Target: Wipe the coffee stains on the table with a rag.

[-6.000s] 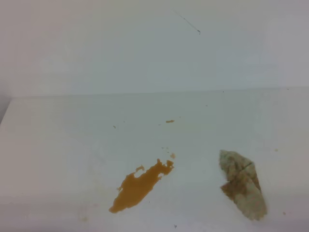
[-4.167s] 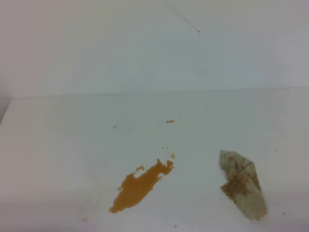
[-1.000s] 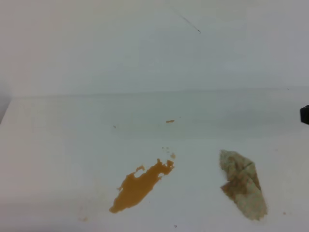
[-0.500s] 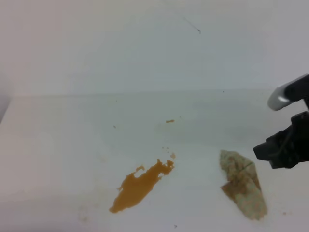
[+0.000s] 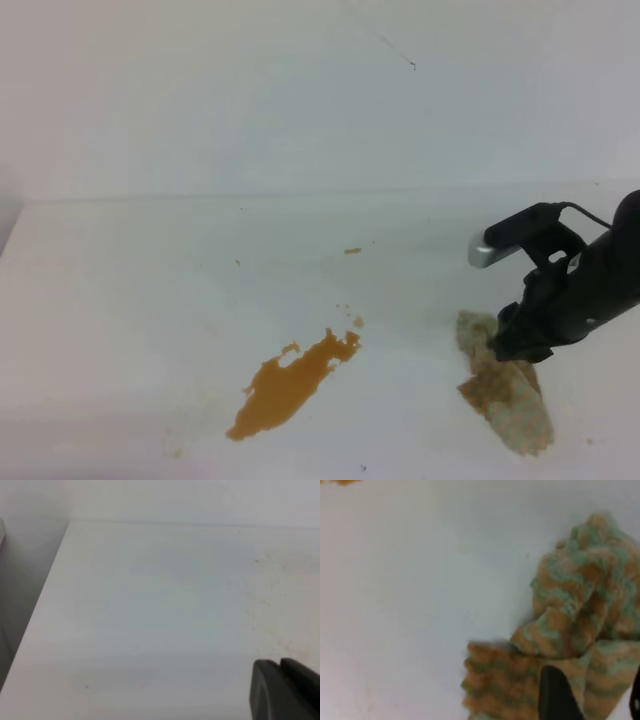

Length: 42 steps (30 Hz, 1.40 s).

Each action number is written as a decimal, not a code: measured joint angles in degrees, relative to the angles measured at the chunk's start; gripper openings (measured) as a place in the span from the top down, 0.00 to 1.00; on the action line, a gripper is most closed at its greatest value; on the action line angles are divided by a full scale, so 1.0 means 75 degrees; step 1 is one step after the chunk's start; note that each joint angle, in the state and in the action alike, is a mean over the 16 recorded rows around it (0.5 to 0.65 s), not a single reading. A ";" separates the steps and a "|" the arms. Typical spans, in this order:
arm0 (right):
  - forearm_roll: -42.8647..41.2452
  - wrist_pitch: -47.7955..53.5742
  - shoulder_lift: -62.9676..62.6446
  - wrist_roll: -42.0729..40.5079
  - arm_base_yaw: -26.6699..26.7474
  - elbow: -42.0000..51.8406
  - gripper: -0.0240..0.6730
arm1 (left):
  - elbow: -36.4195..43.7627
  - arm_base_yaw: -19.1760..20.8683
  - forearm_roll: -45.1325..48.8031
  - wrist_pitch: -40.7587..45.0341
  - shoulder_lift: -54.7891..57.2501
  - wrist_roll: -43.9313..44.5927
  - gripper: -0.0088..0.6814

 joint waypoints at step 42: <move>0.3618 0.0518 0.3038 -0.2020 0.0743 -0.4094 0.92 | 0.0000 0.0000 0.0007 0.0000 0.0000 0.0000 0.99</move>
